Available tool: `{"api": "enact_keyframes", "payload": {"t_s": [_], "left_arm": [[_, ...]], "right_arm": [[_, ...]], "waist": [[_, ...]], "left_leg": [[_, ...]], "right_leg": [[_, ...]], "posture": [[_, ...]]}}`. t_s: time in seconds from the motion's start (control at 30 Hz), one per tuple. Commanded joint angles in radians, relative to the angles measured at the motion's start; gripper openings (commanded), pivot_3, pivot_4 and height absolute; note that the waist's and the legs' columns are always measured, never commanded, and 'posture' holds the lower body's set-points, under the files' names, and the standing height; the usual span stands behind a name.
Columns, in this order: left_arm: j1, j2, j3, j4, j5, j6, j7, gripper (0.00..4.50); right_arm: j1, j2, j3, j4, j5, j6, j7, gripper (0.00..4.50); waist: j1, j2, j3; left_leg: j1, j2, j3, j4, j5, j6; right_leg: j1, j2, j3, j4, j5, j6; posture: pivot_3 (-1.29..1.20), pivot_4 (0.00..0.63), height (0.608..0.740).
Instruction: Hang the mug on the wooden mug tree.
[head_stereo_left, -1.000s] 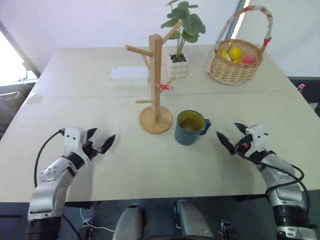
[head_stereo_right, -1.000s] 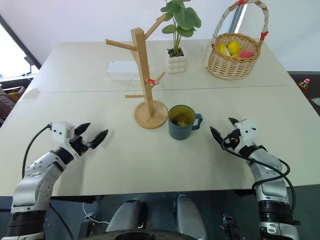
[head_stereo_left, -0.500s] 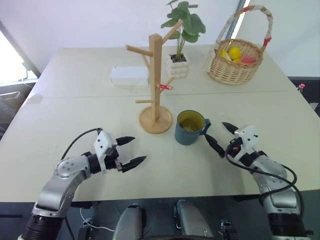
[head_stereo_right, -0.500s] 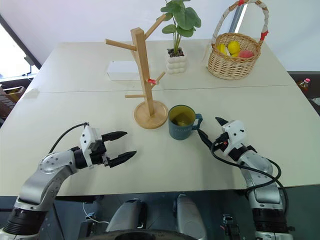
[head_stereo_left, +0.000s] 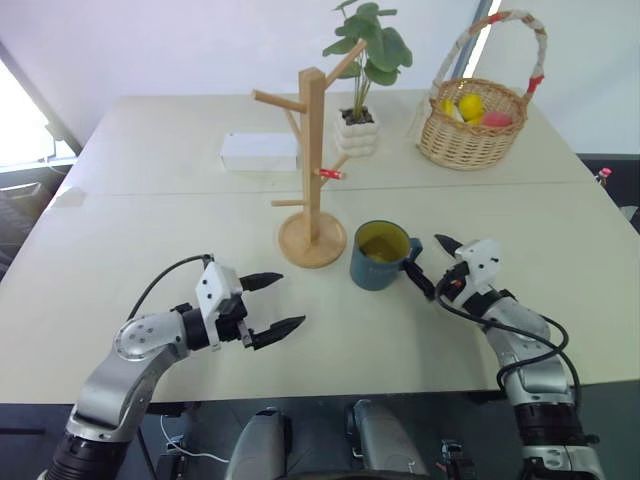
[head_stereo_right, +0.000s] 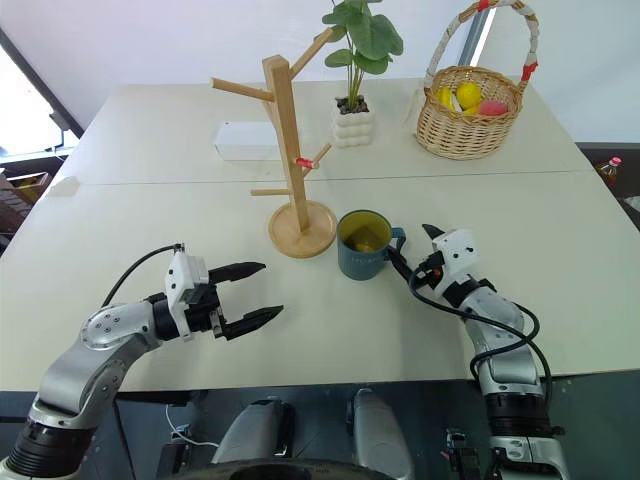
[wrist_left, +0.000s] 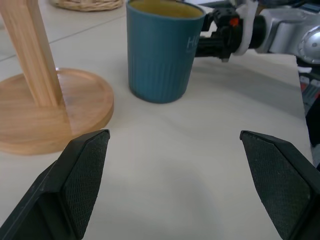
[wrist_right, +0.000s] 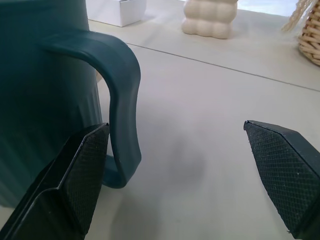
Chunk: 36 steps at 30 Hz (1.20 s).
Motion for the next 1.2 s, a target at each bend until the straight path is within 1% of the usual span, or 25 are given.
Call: {"api": "enact_keyframes", "payload": {"t_s": [0.03, 0.07, 0.13, 0.27, 0.3, 0.37, 0.47, 0.63, 0.77, 0.83, 1.0, 1.2], "left_arm": [[-0.007, 0.001, 0.009, -0.037, -0.015, 0.002, 0.009, 4.50], [-0.009, 0.001, 0.010, -0.036, -0.014, 0.001, 0.011, 4.50], [-0.013, 0.003, 0.014, -0.031, -0.013, -0.002, 0.012, 4.50], [-0.019, 0.004, 0.019, -0.020, -0.009, -0.007, 0.014, 4.50], [-0.020, 0.004, 0.019, -0.019, -0.009, -0.008, 0.014, 4.50], [-0.021, 0.002, 0.021, -0.021, -0.011, -0.009, 0.016, 4.50], [-0.026, -0.003, 0.026, -0.026, -0.023, -0.009, 0.019, 4.50], [-0.051, -0.017, 0.060, -0.042, -0.081, 0.008, 0.039, 4.50], [-0.092, -0.029, 0.124, -0.021, -0.132, 0.021, 0.072, 4.50], [-0.105, -0.027, 0.150, -0.002, -0.148, 0.021, 0.075, 4.50], [-0.116, -0.017, 0.166, 0.013, -0.151, 0.019, 0.068, 4.50], [-0.116, -0.020, 0.178, 0.003, -0.157, 0.020, 0.077, 4.50]], "right_arm": [[-0.026, 0.011, 0.002, 0.018, 0.002, -0.032, 0.005, 4.43], [-0.030, 0.016, 0.002, 0.026, 0.007, -0.031, 0.007, 4.21], [-0.035, 0.024, 0.002, 0.037, 0.015, -0.028, 0.014, 3.57], [-0.032, 0.034, 0.013, 0.034, 0.025, -0.023, 0.033, 1.53], [-0.030, 0.037, 0.014, 0.030, 0.028, -0.022, 0.037, 0.91], [-0.024, 0.044, 0.018, 0.012, 0.031, -0.018, 0.038, 0.04], [-0.018, 0.034, 0.029, -0.032, 0.015, -0.008, 0.033, 0.04], [-0.041, -0.052, 0.068, -0.177, -0.073, -0.001, 0.039, 0.04], [-0.135, -0.173, 0.121, -0.324, -0.163, 0.014, 0.088, 0.04], [-0.202, -0.204, 0.149, -0.379, -0.186, 0.045, 0.103, 0.04], [-0.353, -0.205, 0.198, -0.424, -0.247, 0.136, 0.079, 0.04], [-0.421, -0.206, 0.235, -0.422, -0.301, 0.192, 0.078, 0.04]], "waist": [[0.000, 0.000, 0.000], [0.000, 0.000, 0.000], [0.000, 0.000, 0.000], [0.000, 0.000, 0.000], [0.000, 0.000, 0.000], [0.000, 0.000, 0.000], [0.000, 0.000, 0.000], [0.000, 0.001, 0.000], [-0.002, 0.001, 0.001], [-0.006, 0.001, 0.001], [-0.001, 0.000, 0.002], [0.002, -0.001, 0.002]], "left_leg": [[0.000, 0.000, 0.000, 0.000, 0.000, 0.000], [0.000, 0.000, 0.000, 0.000, 0.000, 0.000], [0.000, 0.000, 0.000, 0.000, 0.000, 0.000], [0.000, 0.000, 0.000, 0.000, 0.000, 0.000], [0.000, 0.000, 0.000, 0.000, 0.000, 0.000], [0.000, 0.000, 0.000, 0.000, 0.000, 0.000], [0.000, 0.000, 0.000, 0.000, 0.000, 0.000], [0.000, 0.000, 0.000, 0.000, 0.000, 0.000], [0.000, 0.000, 0.000, 0.001, 0.000, 0.000], [0.000, 0.000, 0.000, 0.001, 0.000, 0.000], [0.000, 0.000, -0.001, 0.001, 0.000, 0.000], [-0.002, -0.001, -0.001, 0.001, 0.000, 0.000]], "right_leg": [[0.000, 0.000, 0.000, 0.000, 0.000, 0.000], [0.000, 0.000, 0.000, 0.000, 0.000, 0.000], [0.000, 0.000, 0.000, 0.000, 0.000, 0.000], [0.000, 0.000, 0.000, 0.000, 0.000, 0.000], [0.000, 0.000, 0.000, 0.000, 0.000, 0.000], [0.000, 0.000, 0.000, 0.000, 0.000, 0.000], [0.000, 0.000, 0.000, 0.000, 0.000, 0.000], [0.000, 0.000, 0.000, 0.000, 0.000, 0.000], [0.000, 0.000, 0.000, 0.000, 0.000, 0.000], [0.000, 0.001, 0.000, 0.001, 0.000, 0.000], [0.000, 0.002, -0.001, 0.001, 0.000, 0.000], [0.000, -0.001, -0.001, -0.001, 0.000, 0.000]], "posture": [[0.00, 0.150, 0.740], [0.00, 0.150, 0.740], [0.00, 0.150, 0.740], [0.00, 0.150, 0.740], [0.00, 0.150, 0.740], [0.00, 0.150, 0.740], [0.00, 0.150, 0.740], [0.00, 0.150, 0.740], [0.00, 0.150, 0.740], [0.00, 0.150, 0.740], [0.00, 0.150, 0.740], [0.00, 0.150, 0.740]]}}
